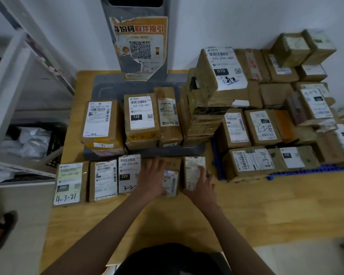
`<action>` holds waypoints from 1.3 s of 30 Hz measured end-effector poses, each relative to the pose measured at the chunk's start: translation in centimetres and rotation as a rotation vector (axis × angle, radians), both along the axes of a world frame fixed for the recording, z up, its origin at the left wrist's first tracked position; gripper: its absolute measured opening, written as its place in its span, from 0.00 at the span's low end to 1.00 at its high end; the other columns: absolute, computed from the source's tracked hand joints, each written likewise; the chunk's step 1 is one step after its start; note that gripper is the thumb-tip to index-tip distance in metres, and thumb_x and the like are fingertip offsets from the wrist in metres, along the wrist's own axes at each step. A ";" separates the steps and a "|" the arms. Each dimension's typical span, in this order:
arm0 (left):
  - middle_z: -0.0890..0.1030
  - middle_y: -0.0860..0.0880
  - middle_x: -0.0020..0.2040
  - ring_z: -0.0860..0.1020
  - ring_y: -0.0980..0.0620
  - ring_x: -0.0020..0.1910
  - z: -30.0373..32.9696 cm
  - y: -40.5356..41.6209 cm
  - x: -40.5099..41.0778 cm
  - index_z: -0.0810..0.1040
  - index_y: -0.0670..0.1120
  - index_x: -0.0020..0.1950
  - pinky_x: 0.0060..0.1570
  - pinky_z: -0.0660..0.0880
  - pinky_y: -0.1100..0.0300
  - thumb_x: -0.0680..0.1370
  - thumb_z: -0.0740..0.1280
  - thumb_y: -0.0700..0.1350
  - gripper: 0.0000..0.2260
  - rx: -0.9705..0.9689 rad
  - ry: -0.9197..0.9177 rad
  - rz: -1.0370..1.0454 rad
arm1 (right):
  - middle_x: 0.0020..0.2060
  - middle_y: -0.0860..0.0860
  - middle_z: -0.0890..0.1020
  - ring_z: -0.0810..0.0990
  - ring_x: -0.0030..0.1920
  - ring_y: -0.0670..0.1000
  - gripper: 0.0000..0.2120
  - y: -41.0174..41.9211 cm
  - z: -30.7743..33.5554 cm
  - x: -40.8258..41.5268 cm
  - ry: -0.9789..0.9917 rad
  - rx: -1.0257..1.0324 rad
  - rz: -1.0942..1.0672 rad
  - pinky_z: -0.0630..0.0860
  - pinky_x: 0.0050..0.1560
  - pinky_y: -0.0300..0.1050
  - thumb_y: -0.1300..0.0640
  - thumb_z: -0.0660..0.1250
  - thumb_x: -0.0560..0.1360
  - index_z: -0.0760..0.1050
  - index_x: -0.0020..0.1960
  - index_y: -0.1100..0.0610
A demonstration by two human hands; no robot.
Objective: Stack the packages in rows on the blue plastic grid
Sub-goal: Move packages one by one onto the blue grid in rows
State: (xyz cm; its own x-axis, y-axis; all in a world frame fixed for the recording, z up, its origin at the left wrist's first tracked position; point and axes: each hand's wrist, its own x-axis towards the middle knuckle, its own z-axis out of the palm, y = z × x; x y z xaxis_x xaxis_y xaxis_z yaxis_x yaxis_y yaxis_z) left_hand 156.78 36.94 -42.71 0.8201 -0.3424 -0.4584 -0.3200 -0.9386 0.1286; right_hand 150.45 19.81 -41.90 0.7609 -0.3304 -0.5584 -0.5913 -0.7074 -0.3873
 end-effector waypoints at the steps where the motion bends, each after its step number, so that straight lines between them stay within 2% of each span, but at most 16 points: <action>1: 0.49 0.44 0.79 0.54 0.40 0.75 -0.2 -0.4 -0.4 0.48 0.48 0.79 0.72 0.59 0.46 0.65 0.76 0.61 0.53 -0.068 0.035 0.068 | 0.69 0.58 0.59 0.66 0.67 0.66 0.47 0.0 0.0 -0.2 0.001 -0.002 -0.005 0.72 0.58 0.61 0.46 0.76 0.68 0.49 0.76 0.46; 2: 0.49 0.44 0.79 0.54 0.40 0.75 -0.3 -0.8 -0.9 0.45 0.48 0.79 0.71 0.61 0.46 0.66 0.74 0.64 0.54 -0.130 0.048 0.156 | 0.69 0.58 0.59 0.66 0.67 0.66 0.47 0.0 0.0 -0.3 0.001 -0.005 -0.010 0.72 0.58 0.61 0.45 0.76 0.68 0.48 0.76 0.46; 4: 0.56 0.42 0.76 0.60 0.40 0.72 -0.4 -1.5 -1.7 0.44 0.48 0.79 0.65 0.67 0.46 0.65 0.72 0.69 0.55 -0.206 0.041 0.336 | 0.70 0.58 0.59 0.67 0.67 0.65 0.48 0.0 0.1 -0.6 0.000 -0.013 -0.014 0.73 0.57 0.60 0.43 0.76 0.68 0.48 0.76 0.46; 7: 0.62 0.41 0.71 0.66 0.40 0.68 -0.5 -2.4 -2.8 0.44 0.48 0.77 0.59 0.71 0.46 0.61 0.72 0.71 0.57 -0.207 0.088 0.457 | 0.69 0.58 0.60 0.68 0.66 0.65 0.49 -0.1 0.3 -1.0 -0.006 -0.014 -0.019 0.73 0.57 0.59 0.40 0.75 0.67 0.48 0.76 0.47; 11: 0.59 0.41 0.71 0.65 0.39 0.67 -0.9 -3.0 -4.0 0.37 0.47 0.77 0.54 0.73 0.47 0.62 0.75 0.67 0.61 -0.182 0.127 0.461 | 0.68 0.58 0.60 0.69 0.65 0.65 0.49 -0.3 0.6 -1.5 -0.007 -0.006 -0.020 0.72 0.58 0.59 0.40 0.76 0.66 0.49 0.76 0.46; 14: 0.58 0.42 0.72 0.65 0.39 0.67 -0.7 -3.0 -4.2 0.36 0.48 0.77 0.53 0.73 0.48 0.62 0.77 0.64 0.61 -0.185 0.132 0.455 | 0.68 0.58 0.60 0.68 0.66 0.66 0.49 -0.4 0.7 -2.1 -0.009 0.002 -0.013 0.72 0.60 0.60 0.41 0.76 0.66 0.49 0.76 0.47; 19: 0.60 0.42 0.70 0.66 0.38 0.66 0.5 -2.4 -4.4 0.41 0.48 0.77 0.56 0.74 0.45 0.60 0.78 0.61 0.60 -0.219 0.108 0.459 | 0.67 0.58 0.62 0.69 0.65 0.66 0.49 -1.1 1.2 -3.4 -0.019 0.024 0.009 0.72 0.62 0.60 0.45 0.77 0.66 0.49 0.75 0.48; 24: 0.63 0.44 0.66 0.68 0.40 0.62 2.2 -2.0 -5.4 0.47 0.47 0.75 0.51 0.73 0.48 0.59 0.77 0.62 0.56 -0.276 0.023 0.462 | 0.68 0.57 0.62 0.68 0.66 0.66 0.51 -2.2 2.6 -4.8 -0.076 0.036 0.025 0.71 0.63 0.61 0.48 0.78 0.64 0.48 0.75 0.48; 29: 0.63 0.45 0.63 0.69 0.41 0.61 4.1 -2.2 -6.0 0.46 0.49 0.76 0.49 0.71 0.50 0.59 0.77 0.63 0.57 -0.329 -0.027 0.453 | 0.70 0.55 0.61 0.67 0.68 0.62 0.58 -3.7 4.5 -5.7 -0.196 0.028 0.027 0.69 0.65 0.58 0.46 0.79 0.63 0.42 0.78 0.52; 34: 0.64 0.45 0.64 0.69 0.40 0.61 6.6 -3.2 -7.4 0.46 0.49 0.76 0.51 0.72 0.49 0.58 0.77 0.63 0.58 -0.315 -0.087 0.460 | 0.75 0.53 0.56 0.61 0.73 0.58 0.62 -5.6 6.7 -6.7 -0.253 0.006 0.067 0.64 0.69 0.53 0.43 0.78 0.63 0.38 0.79 0.56; 36: 0.64 0.45 0.63 0.69 0.41 0.60 7.7 -3.8 -8.1 0.48 0.46 0.76 0.51 0.71 0.50 0.57 0.77 0.64 0.58 -0.296 -0.131 0.471 | 0.74 0.52 0.56 0.60 0.73 0.57 0.62 -6.5 7.8 -7.2 -0.280 0.014 0.093 0.64 0.70 0.53 0.42 0.79 0.62 0.40 0.79 0.56; 39: 0.65 0.46 0.60 0.70 0.42 0.58 9.1 -5.1 -9.3 0.52 0.46 0.74 0.49 0.69 0.52 0.57 0.77 0.64 0.55 -0.299 -0.189 0.480 | 0.70 0.52 0.60 0.62 0.72 0.57 0.60 -8.4 9.4 -8.1 -0.341 0.034 0.114 0.66 0.70 0.56 0.43 0.81 0.59 0.48 0.77 0.57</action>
